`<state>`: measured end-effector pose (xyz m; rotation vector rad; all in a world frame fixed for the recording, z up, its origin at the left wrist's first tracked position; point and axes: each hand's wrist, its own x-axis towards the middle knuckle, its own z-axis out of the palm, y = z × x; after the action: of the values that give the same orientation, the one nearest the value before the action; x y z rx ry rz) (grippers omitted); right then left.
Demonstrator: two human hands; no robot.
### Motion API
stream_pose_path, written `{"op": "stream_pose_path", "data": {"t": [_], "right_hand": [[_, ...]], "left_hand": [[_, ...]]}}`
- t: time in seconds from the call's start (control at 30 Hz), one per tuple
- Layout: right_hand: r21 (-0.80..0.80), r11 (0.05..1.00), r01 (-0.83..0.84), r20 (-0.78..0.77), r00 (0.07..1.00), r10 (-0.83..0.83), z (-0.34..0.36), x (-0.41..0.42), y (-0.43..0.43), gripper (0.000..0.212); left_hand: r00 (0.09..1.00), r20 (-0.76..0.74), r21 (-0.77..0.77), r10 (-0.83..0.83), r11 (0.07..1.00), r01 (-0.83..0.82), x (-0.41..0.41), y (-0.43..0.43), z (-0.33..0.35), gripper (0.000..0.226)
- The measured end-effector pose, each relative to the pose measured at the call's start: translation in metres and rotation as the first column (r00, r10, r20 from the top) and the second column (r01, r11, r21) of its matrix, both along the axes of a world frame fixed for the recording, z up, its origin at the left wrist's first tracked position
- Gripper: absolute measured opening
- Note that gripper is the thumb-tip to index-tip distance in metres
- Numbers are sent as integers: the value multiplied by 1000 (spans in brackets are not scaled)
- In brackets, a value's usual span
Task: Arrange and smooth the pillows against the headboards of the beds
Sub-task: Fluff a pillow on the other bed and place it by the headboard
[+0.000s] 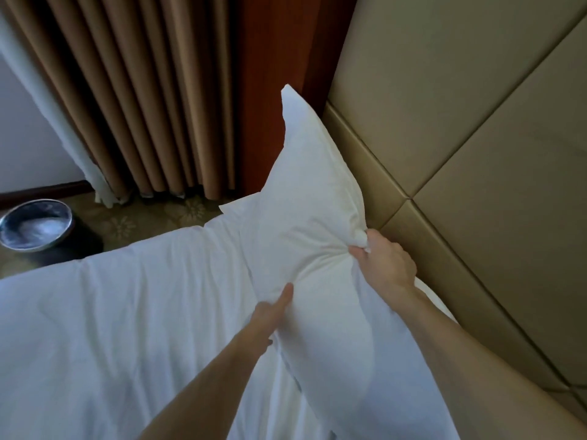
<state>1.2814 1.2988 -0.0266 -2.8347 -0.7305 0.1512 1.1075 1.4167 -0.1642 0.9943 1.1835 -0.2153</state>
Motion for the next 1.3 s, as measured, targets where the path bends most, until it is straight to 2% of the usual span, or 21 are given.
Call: {"op": "stream_pose_path", "data": {"t": [0.07,0.13,0.2,0.27,0.33,0.4,0.5,0.6,0.67,0.73,0.8,0.83,0.9,0.97,1.0,1.07,1.13,1.17,1.2,1.23,1.3], "right_hand": [[-20,1000,-10,37,999,10,-1,1,1,19],[34,999,-11,41,999,9,4,-1,2,20],[196,979,55,-85,996,-39,18,1,2,24],[287,951,115,-121,989,-84,33,10,-4,26],[274,955,117,-45,993,-109,40,19,-10,28],[207,970,125,-3,992,-128,37,19,-9,28],[-75,991,110,82,991,-104,20,13,3,23],[-216,973,76,70,996,-62,1,11,15,24],[-245,968,50,50,998,-38,-11,8,18,27],[-238,971,33,106,994,-8,-17,4,17,28],[-160,987,-33,285,955,78,-19,-7,18,44],[-119,987,-104,355,924,140,-18,-18,19,56],[-116,948,-297,374,871,319,-22,-43,16,70],[-259,856,-447,298,806,511,-41,-57,-3,69],[-320,813,-487,254,782,569,-52,-56,-15,69],[-360,784,-506,223,769,599,-66,-40,-31,69],[-359,780,-512,220,766,604,-72,-24,-32,69],[-349,778,-522,237,754,612,-74,-18,-30,69],[-333,772,-541,249,740,625,-77,-14,-28,69],[-310,767,-562,255,728,636,-82,-10,-28,69],[-256,758,-600,273,708,652,-91,-1,-28,69]], "left_hand": [[999,30,47,-37,998,35,0,-3,-9,83],[992,13,294,-124,949,114,7,-1,-20,51],[966,-71,491,-247,834,250,12,2,-10,35],[935,-138,628,-326,701,337,11,-1,9,37],[937,-141,736,-319,599,315,4,-8,23,40],[948,-144,793,-284,539,282,-5,-16,24,41],[924,-200,766,-325,536,355,-6,-15,8,39],[892,-239,686,-383,584,434,3,-5,-3,33],[910,-243,691,-337,598,406,1,0,-8,25],[977,-129,779,-173,591,207,-5,3,-7,22],[993,73,852,-97,523,-12,-2,11,0,44],[978,144,853,-153,520,-44,5,17,6,54],[920,139,865,-368,496,68,28,28,19,62],[832,-8,925,-555,311,216,55,37,20,66],[797,-90,952,-598,184,246,66,44,17,68],[737,-238,967,-633,-84,239,84,63,1,74],[705,-301,951,-642,-252,177,97,87,-15,74],[703,-306,946,-642,-286,151,103,99,-21,73],[718,-290,950,-633,-285,132,111,109,-27,72],[746,-247,963,-618,-240,120,121,118,-32,70],[824,-108,994,-556,-33,108,145,136,-40,68]]}}
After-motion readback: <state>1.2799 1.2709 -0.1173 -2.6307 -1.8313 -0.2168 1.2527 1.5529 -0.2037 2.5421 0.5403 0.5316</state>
